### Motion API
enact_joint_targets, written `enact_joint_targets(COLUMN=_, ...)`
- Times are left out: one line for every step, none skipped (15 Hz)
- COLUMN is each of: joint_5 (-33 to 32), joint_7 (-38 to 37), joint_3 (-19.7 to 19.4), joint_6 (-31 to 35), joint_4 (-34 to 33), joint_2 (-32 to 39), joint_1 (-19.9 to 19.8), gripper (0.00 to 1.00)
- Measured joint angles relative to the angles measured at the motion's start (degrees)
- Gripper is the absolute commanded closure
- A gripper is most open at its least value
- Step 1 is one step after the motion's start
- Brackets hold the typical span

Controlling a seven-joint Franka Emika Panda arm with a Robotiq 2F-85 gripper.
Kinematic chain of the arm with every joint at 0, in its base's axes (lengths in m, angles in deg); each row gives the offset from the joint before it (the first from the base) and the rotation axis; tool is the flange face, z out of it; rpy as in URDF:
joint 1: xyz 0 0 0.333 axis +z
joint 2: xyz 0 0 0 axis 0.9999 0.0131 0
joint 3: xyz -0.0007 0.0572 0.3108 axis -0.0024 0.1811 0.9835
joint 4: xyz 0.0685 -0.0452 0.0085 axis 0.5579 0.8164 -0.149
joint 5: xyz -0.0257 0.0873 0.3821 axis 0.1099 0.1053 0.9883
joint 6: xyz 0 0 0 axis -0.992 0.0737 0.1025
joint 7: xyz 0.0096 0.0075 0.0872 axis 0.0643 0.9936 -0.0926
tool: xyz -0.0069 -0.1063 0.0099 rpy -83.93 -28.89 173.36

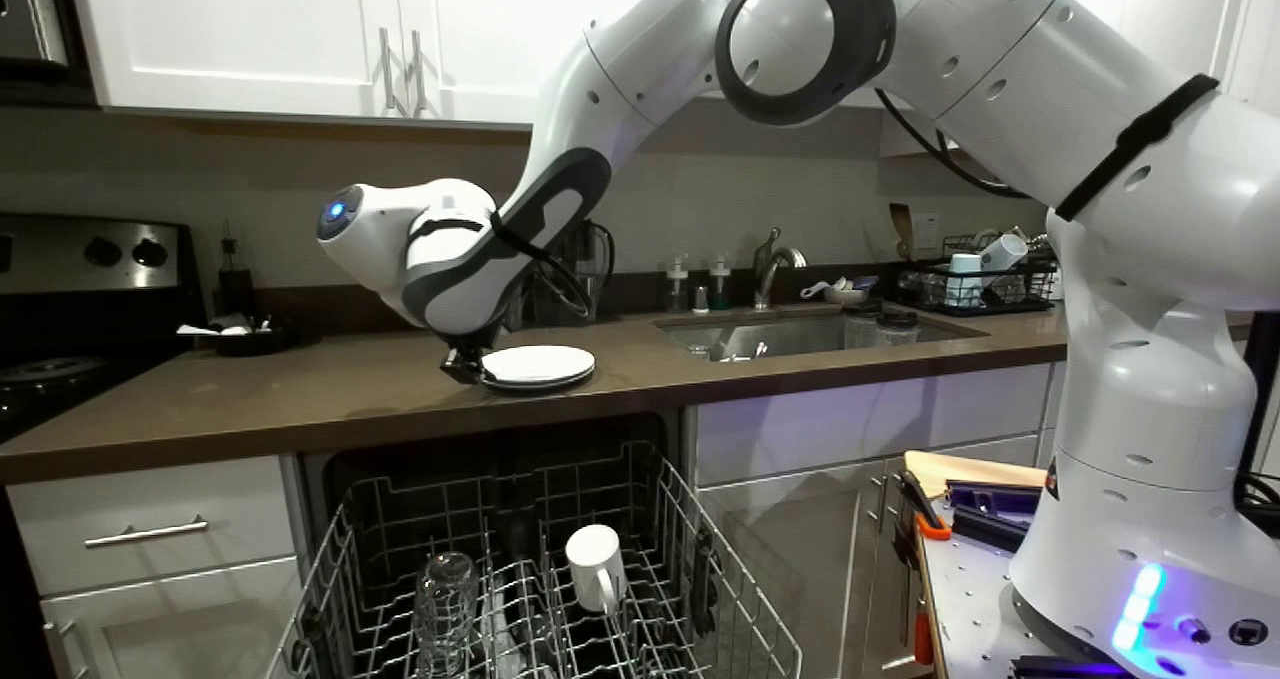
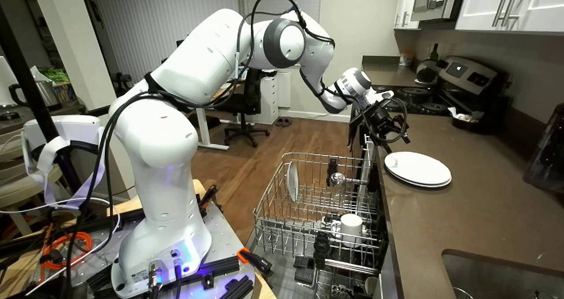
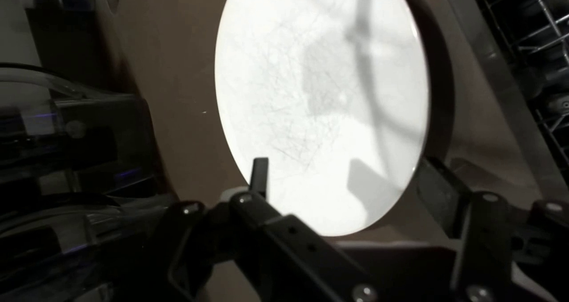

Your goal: Pick a plate on the counter and put it in the rack

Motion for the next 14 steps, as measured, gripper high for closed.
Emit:
enact_joint_targets(joint_5=0.04, joint_7=0.00, joint_3=0.00, joint_6=0.00, joint_4=-0.02, joint_2=0.01, joint_1=0.00, gripper=0.46)
enact_joint_targets(joint_5=0.13, joint_7=0.00, joint_3=0.01, joint_6=0.00, joint_4=-0.03, joint_2=0.02, joint_1=-0.03, gripper=0.53)
enact_joint_targets(joint_5=0.27, joint_7=0.00, joint_3=0.03, joint_6=0.00, joint_4=-0.03, joint_2=0.03, joint_1=-0.07, gripper=0.54)
enact_joint_targets(joint_5=0.59, joint_7=0.00, joint_3=0.10, joint_6=0.04, joint_4=-0.04, joint_2=0.03, joint_1=-0.13, gripper=0.50)
enact_joint_targets(joint_5=1.00, joint_7=0.00, joint_3=0.21, joint_6=0.13, joint_4=-0.05, joint_2=0.03, joint_1=-0.25, gripper=0.49)
enact_joint_targets(joint_5=1.44, joint_7=0.00, joint_3=0.39, joint_6=0.24, joint_4=-0.08, joint_2=0.03, joint_1=-0.44, gripper=0.41)
enact_joint_targets(joint_5=2.08, joint_7=0.00, joint_3=0.50, joint_6=0.48, joint_4=-0.15, joint_2=0.02, joint_1=-0.65, gripper=0.39)
enact_joint_targets(joint_5=2.59, joint_7=0.00, joint_3=0.50, joint_6=0.63, joint_4=-0.28, joint_2=0.00, joint_1=-0.83, gripper=0.34)
enact_joint_targets(joint_5=2.89, joint_7=0.01, joint_3=0.47, joint_6=0.78, joint_4=-0.45, joint_2=-0.03, joint_1=-1.03, gripper=0.34)
enact_joint_targets(joint_5=3.13, joint_7=0.04, joint_3=0.47, joint_6=0.96, joint_4=-0.66, joint_2=-0.05, joint_1=-1.27, gripper=0.34)
enact_joint_targets(joint_5=3.53, joint_7=0.07, joint_3=0.50, joint_6=1.31, joint_4=-0.86, joint_2=-0.06, joint_1=-1.52, gripper=0.34)
enact_joint_targets(joint_5=4.04, joint_7=0.09, joint_3=0.49, joint_6=1.62, joint_4=-0.98, joint_2=-0.06, joint_1=-1.70, gripper=0.35)
enact_joint_targets(joint_5=4.61, joint_7=0.11, joint_3=0.49, joint_6=1.94, joint_4=-1.06, joint_2=-0.09, joint_1=-1.88, gripper=0.36)
enact_joint_targets(joint_5=5.16, joint_7=0.12, joint_3=0.49, joint_6=2.39, joint_4=-1.10, joint_2=-0.11, joint_1=-2.05, gripper=0.36)
